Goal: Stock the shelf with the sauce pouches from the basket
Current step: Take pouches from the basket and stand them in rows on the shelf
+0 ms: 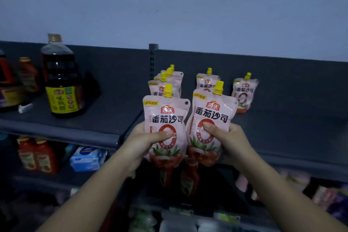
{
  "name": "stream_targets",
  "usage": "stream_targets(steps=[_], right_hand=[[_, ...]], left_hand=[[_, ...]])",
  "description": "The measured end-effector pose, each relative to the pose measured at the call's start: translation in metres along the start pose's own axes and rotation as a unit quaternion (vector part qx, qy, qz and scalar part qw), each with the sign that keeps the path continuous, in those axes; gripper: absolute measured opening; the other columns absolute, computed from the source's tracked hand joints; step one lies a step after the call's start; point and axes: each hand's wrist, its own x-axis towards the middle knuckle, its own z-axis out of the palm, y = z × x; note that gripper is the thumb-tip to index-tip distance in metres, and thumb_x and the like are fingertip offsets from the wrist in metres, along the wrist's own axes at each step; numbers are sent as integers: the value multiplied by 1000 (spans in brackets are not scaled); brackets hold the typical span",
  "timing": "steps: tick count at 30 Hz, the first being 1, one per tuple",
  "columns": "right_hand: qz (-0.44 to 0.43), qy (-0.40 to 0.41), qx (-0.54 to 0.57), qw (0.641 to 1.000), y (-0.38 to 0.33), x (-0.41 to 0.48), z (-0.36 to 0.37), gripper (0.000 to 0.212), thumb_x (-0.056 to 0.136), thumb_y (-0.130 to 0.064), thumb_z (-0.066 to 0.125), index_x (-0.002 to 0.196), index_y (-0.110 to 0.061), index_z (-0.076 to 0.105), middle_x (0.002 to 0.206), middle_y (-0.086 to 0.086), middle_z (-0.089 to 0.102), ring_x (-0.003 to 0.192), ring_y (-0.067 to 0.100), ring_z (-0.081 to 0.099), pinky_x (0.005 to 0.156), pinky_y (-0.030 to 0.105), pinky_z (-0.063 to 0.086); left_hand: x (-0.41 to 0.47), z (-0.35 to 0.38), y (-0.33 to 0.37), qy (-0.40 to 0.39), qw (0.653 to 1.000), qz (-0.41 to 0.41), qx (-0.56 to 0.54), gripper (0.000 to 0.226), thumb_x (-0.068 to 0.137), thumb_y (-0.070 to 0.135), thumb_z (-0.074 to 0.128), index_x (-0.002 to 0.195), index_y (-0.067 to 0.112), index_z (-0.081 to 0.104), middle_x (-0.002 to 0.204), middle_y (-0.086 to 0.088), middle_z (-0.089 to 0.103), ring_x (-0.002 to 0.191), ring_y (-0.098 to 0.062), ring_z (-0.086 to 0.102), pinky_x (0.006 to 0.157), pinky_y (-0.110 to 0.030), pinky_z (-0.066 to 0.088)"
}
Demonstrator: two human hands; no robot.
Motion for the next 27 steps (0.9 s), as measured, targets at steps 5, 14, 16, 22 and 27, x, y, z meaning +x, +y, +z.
stream_targets(steps=[5,14,16,22,27], right_hand=[[-20,20,7,1000,-22,-1,-85,22,62,-20,76,81,-10,74,79,8,76,70,20,74,55,24,57],[-15,17,-51,998,-30,19,-180,16,66,-20,75,80,-12,74,78,6,77,72,20,74,54,24,57],[-8,15,-56,998,-29,28,-191,12,69,-17,75,80,-12,73,79,5,77,71,20,74,51,22,55],[15,35,-76,996,-15,65,-209,7,72,-15,75,79,-15,74,78,2,77,71,18,74,50,21,55],[17,41,-93,995,-6,105,-211,11,73,-13,75,84,-12,74,80,1,77,73,17,74,52,21,55]], left_hand=[[31,84,-19,-9,1000,4,-3,37,63,7,75,99,11,69,91,-8,76,80,-22,74,59,-26,57],[78,150,-36,3,1000,-3,-1,26,69,0,72,93,9,69,85,-10,76,73,-22,74,57,-26,57],[90,155,-34,1,1000,-3,0,30,63,4,74,92,10,69,84,-9,77,71,-20,74,55,-25,56],[138,144,-34,-4,999,-28,21,34,62,4,76,95,9,69,88,-10,76,76,-21,74,57,-27,57],[182,128,-40,-9,998,-42,36,23,71,-2,72,92,9,69,84,-8,77,73,-19,74,55,-25,57]])
